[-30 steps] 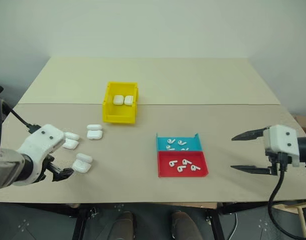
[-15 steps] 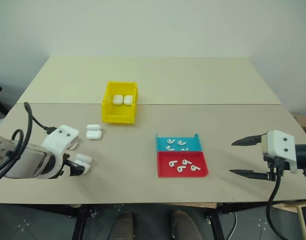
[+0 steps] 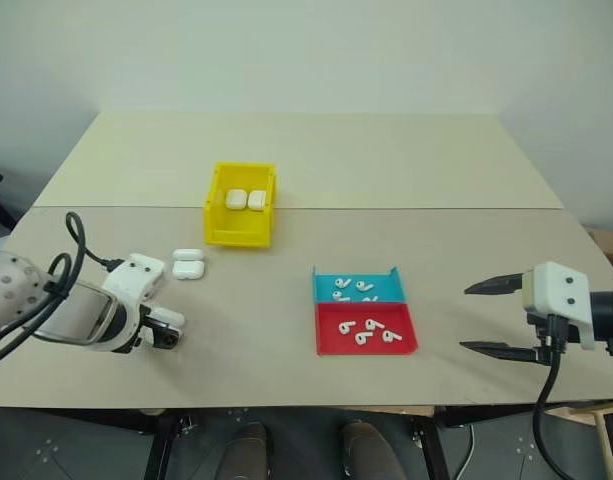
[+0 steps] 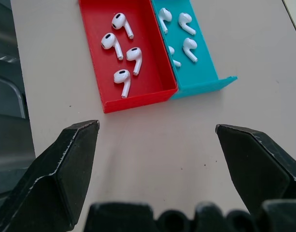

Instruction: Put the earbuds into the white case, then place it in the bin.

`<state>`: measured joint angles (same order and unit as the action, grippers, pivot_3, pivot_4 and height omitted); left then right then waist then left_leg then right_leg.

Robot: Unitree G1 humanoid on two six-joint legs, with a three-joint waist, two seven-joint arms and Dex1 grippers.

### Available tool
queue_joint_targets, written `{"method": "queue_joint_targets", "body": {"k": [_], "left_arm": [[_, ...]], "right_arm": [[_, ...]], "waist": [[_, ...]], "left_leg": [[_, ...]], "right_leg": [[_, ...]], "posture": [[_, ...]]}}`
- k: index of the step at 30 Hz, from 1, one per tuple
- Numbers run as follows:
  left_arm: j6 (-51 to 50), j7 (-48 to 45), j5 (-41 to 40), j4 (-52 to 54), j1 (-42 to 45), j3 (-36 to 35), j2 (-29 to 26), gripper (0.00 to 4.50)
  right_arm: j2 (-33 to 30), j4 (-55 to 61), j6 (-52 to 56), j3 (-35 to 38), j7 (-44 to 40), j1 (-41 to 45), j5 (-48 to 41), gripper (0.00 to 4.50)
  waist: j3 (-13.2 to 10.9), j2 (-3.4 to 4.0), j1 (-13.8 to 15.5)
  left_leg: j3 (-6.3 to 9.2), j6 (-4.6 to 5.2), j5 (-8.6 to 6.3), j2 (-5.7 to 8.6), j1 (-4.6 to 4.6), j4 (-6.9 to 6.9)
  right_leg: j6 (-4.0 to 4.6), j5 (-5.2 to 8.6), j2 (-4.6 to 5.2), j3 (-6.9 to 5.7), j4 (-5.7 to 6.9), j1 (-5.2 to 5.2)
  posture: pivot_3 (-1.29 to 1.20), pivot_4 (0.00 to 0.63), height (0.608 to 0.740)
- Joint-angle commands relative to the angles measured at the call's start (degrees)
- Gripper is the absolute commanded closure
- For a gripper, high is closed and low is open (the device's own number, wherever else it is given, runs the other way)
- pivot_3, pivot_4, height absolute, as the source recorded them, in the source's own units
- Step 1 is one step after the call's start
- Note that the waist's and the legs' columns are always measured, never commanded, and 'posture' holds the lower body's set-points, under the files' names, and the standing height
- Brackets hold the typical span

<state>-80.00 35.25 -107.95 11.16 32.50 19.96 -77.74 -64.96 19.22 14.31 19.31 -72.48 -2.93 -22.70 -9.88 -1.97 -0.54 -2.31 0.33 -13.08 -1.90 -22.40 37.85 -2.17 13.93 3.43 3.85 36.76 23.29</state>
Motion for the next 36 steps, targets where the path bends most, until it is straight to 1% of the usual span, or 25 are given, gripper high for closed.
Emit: {"method": "queue_joint_targets", "body": {"k": [1,7,15,18,21,22,24,27,30,31,34,35,36], "left_arm": [[-0.5,-0.4,3.0,-0.8,0.3,-0.3,1.3,0.0],[-2.3,-1.2,5.8,-2.3,1.3,-0.7,3.5,0.0],[-3.9,-2.6,6.7,-2.8,0.6,-0.9,4.4,0.0],[-4.6,-3.3,7.0,-2.6,0.5,-1.0,4.1,0.57],[-4.8,-4.6,5.9,-2.9,0.6,-1.5,3.7,1.51],[-5.1,-4.3,6.8,-2.5,0.5,-1.4,3.8,1.76],[-5.2,-4.8,7.6,-2.2,0.3,-1.7,3.9,1.77],[-4.5,-4.7,10.4,1.2,1.0,-3.6,4.1,1.77],[-2.7,-7.9,11.3,5.5,2.5,-7.5,4.0,1.77],[-0.8,-10.2,12.1,8.0,2.1,-10.1,4.5,1.77],[7.3,-21.3,20.3,18.2,-1.6,-18.1,6.8,1.77],[13.0,-26.0,27.3,22.3,-4.4,-19.2,7.5,1.77],[20.6,-30.8,36.4,26.0,-7.8,-19.2,8.0,1.77]], "right_arm": [[-0.5,1.2,0.3,1.8,0.4,0.7,-0.2,0.03],[-0.7,1.5,0.6,2.1,0.7,0.1,0.1,0.03],[-0.4,1.3,0.4,1.8,1.0,-0.1,0.9,0.03],[-0.3,1.3,0.4,1.6,1.1,0.1,1.1,0.0],[-0.2,1.0,0.1,1.3,1.3,0.3,1.4,0.0],[-0.1,0.8,0.0,1.2,1.3,0.4,1.5,0.0],[0.0,0.6,-0.1,1.0,1.5,0.7,1.6,0.0],[-0.1,0.2,-0.5,0.8,1.8,1.1,1.9,0.0],[-0.9,-0.4,-0.9,1.3,1.7,2.0,2.2,0.0],[-1.3,-0.5,-0.9,1.7,1.4,2.5,2.1,0.0],[-2.7,-0.3,0.3,1.8,0.7,4.6,1.4,0.0],[-3.2,-0.2,0.9,1.5,0.8,5.5,1.3,0.0],[-3.8,0.1,2.0,1.0,0.9,6.4,1.1,0.0]], "waist": [[0.0,-0.01,0.0],[0.0,-0.04,0.0],[0.0,-0.04,-0.1],[0.0,-0.04,-0.1],[0.0,-0.04,-0.2],[0.0,-0.04,-0.2],[0.0,-0.04,-0.2],[0.0,-0.05,-0.2],[-0.1,-0.11,-0.1],[-0.1,-0.12,-0.1],[-0.1,-0.13,-0.1],[-0.1,-0.12,-0.1],[-0.1,-0.09,-0.2]], "left_leg": [[0.0,0.0,0.0,0.0,0.0,0.0],[0.01,-0.01,0.01,0.02,0.0,0.0],[0.01,-0.02,0.01,0.02,0.03,0.0],[0.01,-0.02,0.01,0.02,0.03,0.0],[0.01,-0.02,0.01,0.01,0.03,0.0],[0.01,-0.02,0.01,0.01,0.03,0.0],[0.02,-0.02,0.01,0.01,0.03,0.0],[0.02,-0.02,0.01,0.01,0.02,0.0],[0.02,-0.02,0.01,0.02,0.0,0.0],[0.02,-0.03,0.02,0.02,-0.01,0.0],[-0.01,-0.05,0.03,0.04,-0.05,0.0],[-0.01,-0.05,0.03,0.04,-0.06,0.0],[-0.03,-0.06,0.02,0.04,-0.06,0.0]], "right_leg": [[0.0,0.0,0.0,0.0,0.0,0.0],[0.0,0.0,0.01,0.0,-0.01,-0.01],[-0.01,-0.01,0.01,0.0,0.0,-0.03],[-0.01,-0.01,0.01,0.0,0.01,-0.03],[-0.01,-0.01,0.01,0.0,0.0,-0.03],[-0.01,-0.01,0.0,0.0,0.01,-0.03],[-0.01,-0.01,0.0,0.0,0.01,-0.02],[-0.01,-0.01,0.0,0.0,0.0,-0.02],[-0.01,-0.01,0.01,0.0,-0.01,-0.02],[-0.01,-0.01,0.01,0.0,-0.01,-0.01],[-0.01,-0.01,0.05,0.0,-0.08,0.0],[-0.01,-0.02,0.05,0.0,-0.11,-0.01],[-0.01,-0.02,0.06,0.0,-0.15,-0.02]], "posture": [[0.0,0.15,0.74],[0.0,0.15,0.74],[0.0,0.15,0.74],[0.0,0.15,0.74],[0.0,0.15,0.74],[0.0,0.15,0.74],[0.0,0.15,0.74],[0.0,0.15,0.74],[0.0,0.15,0.74],[0.0,0.15,0.74],[0.0,0.15,0.74],[0.0,0.15,0.74],[0.0,0.15,0.74]]}}
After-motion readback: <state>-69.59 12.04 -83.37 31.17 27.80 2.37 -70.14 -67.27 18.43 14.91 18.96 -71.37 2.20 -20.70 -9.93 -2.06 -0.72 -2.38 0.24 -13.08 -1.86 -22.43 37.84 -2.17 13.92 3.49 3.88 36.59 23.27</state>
